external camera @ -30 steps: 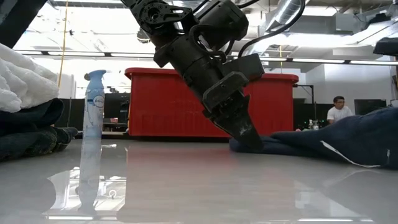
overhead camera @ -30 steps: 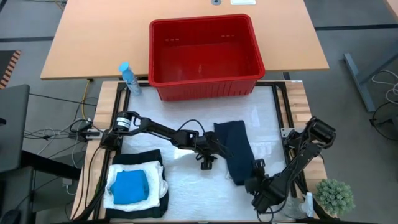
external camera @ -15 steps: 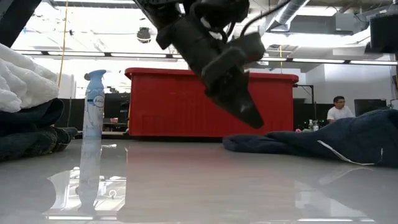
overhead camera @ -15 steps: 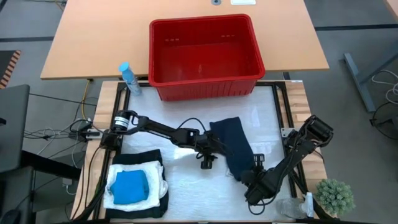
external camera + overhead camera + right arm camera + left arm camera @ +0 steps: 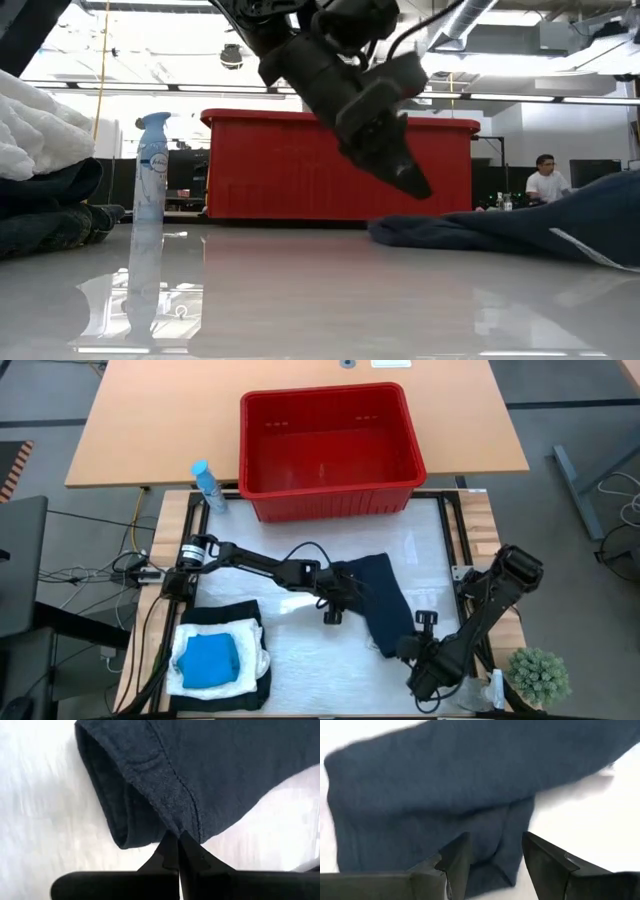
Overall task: Fold Laundry from Bin
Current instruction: Fold the gray shorts from the red bin
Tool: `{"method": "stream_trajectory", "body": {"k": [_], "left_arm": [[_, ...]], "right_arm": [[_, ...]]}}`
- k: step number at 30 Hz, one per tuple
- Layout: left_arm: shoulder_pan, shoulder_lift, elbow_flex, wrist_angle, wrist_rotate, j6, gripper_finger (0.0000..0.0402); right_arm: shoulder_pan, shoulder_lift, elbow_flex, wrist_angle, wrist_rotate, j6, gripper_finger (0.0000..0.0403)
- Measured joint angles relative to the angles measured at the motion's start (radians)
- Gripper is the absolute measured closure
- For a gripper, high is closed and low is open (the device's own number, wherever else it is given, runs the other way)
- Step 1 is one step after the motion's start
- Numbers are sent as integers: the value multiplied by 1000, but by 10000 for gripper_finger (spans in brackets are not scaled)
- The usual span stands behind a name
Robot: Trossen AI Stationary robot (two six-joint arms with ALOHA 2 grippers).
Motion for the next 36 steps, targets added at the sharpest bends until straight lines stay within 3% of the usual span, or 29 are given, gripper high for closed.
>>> {"method": "stream_trajectory", "body": {"k": [10,22,36], "left_arm": [[-12,0,0,93,55,40,233],[-35,0,-82,173,-81,92,233],[-40,48,-79,254,-28,135,265]], "right_arm": [[17,0,0,-33,-1,24,386],[17,0,0,-32,1,28,386],[17,-1,0,-31,6,21,386]]}}
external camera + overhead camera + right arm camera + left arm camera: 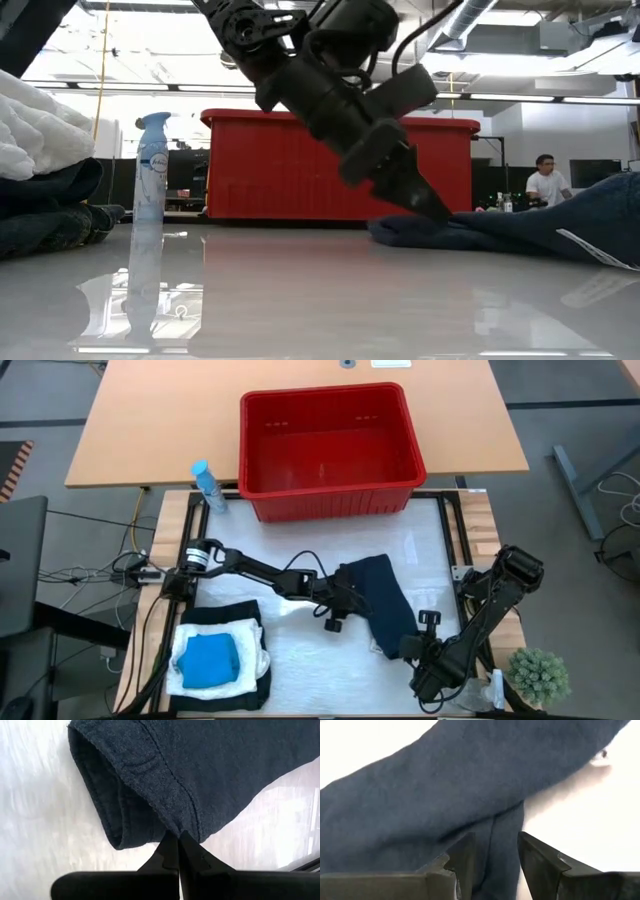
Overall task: Fold Laundry from Bin
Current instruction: Fold the gray shorts from the red bin
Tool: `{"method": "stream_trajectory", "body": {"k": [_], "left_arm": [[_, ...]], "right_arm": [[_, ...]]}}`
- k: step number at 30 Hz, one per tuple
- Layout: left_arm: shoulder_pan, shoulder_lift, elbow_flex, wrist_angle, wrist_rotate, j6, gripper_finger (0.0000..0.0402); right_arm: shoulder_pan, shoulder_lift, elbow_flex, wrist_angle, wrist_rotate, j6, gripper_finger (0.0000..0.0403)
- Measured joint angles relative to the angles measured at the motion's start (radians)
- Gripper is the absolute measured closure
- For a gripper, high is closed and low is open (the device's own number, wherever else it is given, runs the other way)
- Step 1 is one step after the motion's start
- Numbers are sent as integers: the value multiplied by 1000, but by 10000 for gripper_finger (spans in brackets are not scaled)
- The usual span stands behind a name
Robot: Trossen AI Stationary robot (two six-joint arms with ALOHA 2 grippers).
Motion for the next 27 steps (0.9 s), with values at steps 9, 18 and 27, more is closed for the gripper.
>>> {"method": "stream_trajectory", "body": {"k": [9,18,27], "left_arm": [[-2,21,19,3,-71,9,267],[3,62,33,-36,-22,-2,318],[-19,35,54,-134,-100,51,394]], "right_arm": [[0,0,0,4,-3,-1,386],[0,0,0,8,-3,-2,386],[0,0,0,6,-4,-16,386]]}}
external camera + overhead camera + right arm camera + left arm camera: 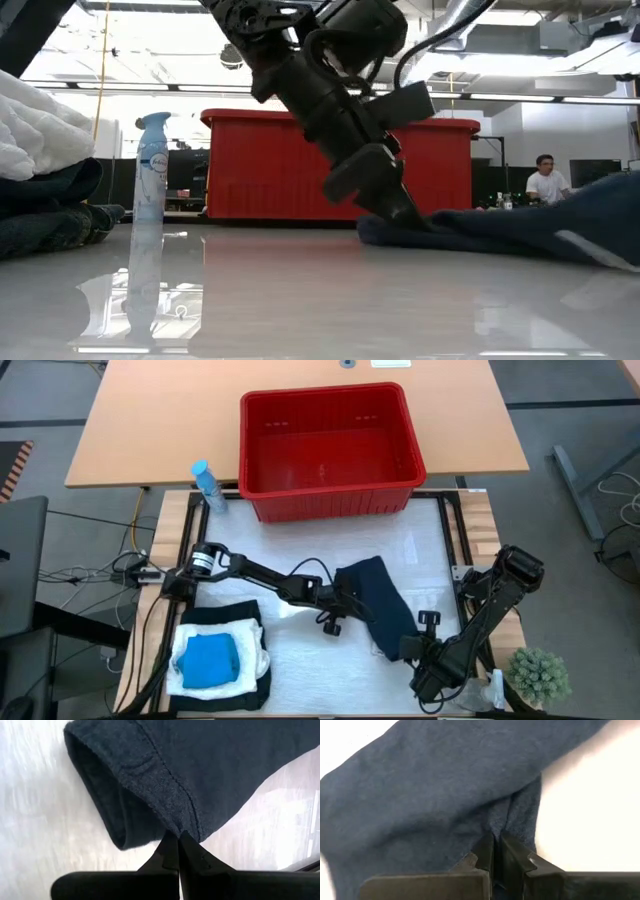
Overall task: Fold Laundry from Bin
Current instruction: Fold the gray shorts from the red bin
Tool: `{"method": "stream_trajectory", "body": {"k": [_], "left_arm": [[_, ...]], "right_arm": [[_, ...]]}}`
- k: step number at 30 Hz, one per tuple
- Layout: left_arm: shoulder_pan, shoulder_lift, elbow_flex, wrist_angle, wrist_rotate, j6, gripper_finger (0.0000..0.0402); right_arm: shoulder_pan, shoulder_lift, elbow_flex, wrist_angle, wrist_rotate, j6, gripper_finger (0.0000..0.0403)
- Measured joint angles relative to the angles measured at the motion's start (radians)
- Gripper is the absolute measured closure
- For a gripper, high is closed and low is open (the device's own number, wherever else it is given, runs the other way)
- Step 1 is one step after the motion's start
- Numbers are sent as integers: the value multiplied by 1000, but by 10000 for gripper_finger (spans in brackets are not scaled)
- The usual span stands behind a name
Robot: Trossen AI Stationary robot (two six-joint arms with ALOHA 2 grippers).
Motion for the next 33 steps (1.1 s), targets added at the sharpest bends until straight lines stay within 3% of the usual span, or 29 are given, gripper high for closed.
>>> {"method": "stream_trajectory", "body": {"k": [13,21,26,33], "left_arm": [[1,-81,-1,-183,-155,92,401],[0,-93,-1,-184,-158,88,401],[0,-93,-1,-167,-159,87,401],[-3,-100,-1,-164,-155,84,400]], "right_arm": [[30,0,0,-1,0,34,386],[69,4,-1,39,-1,23,383],[69,4,-1,154,8,-81,324],[47,-24,-1,255,0,-89,246]]}}
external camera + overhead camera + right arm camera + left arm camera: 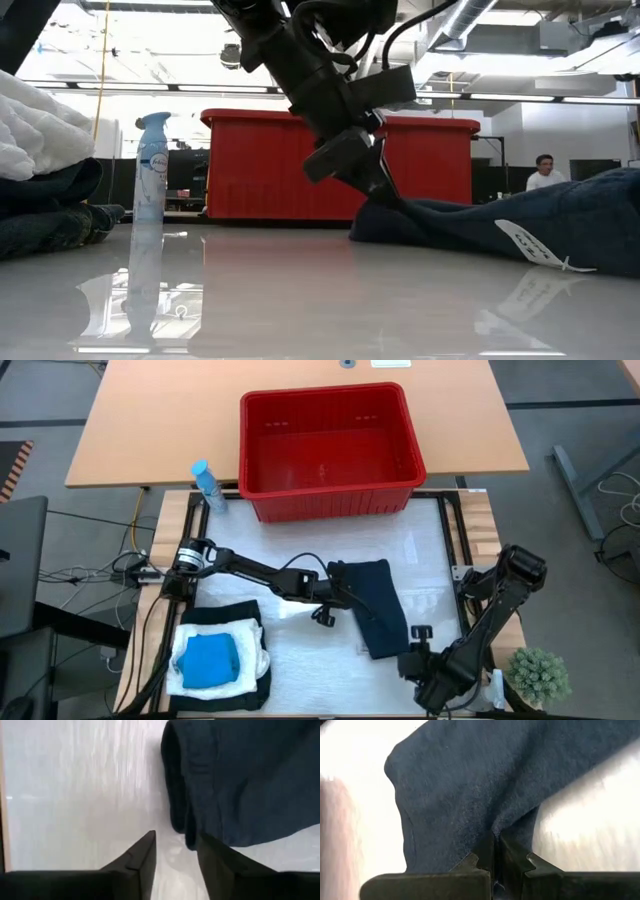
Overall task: Fold Laundry from Bin
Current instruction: Fold the gray shorts from the red bin
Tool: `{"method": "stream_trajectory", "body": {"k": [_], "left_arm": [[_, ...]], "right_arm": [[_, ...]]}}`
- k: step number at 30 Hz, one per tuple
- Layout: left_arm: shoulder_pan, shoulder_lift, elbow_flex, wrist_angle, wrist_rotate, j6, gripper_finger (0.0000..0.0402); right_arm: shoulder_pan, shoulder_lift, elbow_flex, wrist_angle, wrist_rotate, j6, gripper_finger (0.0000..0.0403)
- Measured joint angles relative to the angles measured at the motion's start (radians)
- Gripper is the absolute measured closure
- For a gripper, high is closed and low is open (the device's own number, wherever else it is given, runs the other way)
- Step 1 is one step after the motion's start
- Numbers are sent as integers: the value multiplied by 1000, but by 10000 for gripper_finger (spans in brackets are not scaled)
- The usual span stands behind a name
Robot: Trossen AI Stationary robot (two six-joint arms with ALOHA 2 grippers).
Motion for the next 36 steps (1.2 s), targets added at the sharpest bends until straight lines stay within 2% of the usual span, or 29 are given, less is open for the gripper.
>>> {"method": "stream_trajectory", "body": {"k": [3,6,9,12,15,18,21,28,32,36], "left_arm": [[0,0,0,-4,-1,1,392],[0,-2,0,-4,-4,1,383],[0,-9,0,-6,-5,4,381],[0,-12,0,-11,-14,8,382],[0,-13,0,-10,-30,24,382],[0,-14,0,-10,-44,40,382],[0,-14,0,-9,-51,57,382],[0,-14,0,-8,-52,78,382],[1,-14,0,-6,-49,112,382],[2,-14,0,2,-36,189,382]], "right_arm": [[-13,-32,0,3,19,16,223],[-21,-101,0,1,139,95,218],[-33,-176,-4,-8,312,188,238],[-71,-207,-52,9,389,261,270],[-108,-189,-117,105,366,255,304],[-125,-158,-161,264,364,168,348],[-136,-100,-169,318,359,108,387],[-177,46,-170,368,335,119,382],[-174,113,-170,538,257,-13,390],[-173,145,-169,587,212,-67,387]]}}
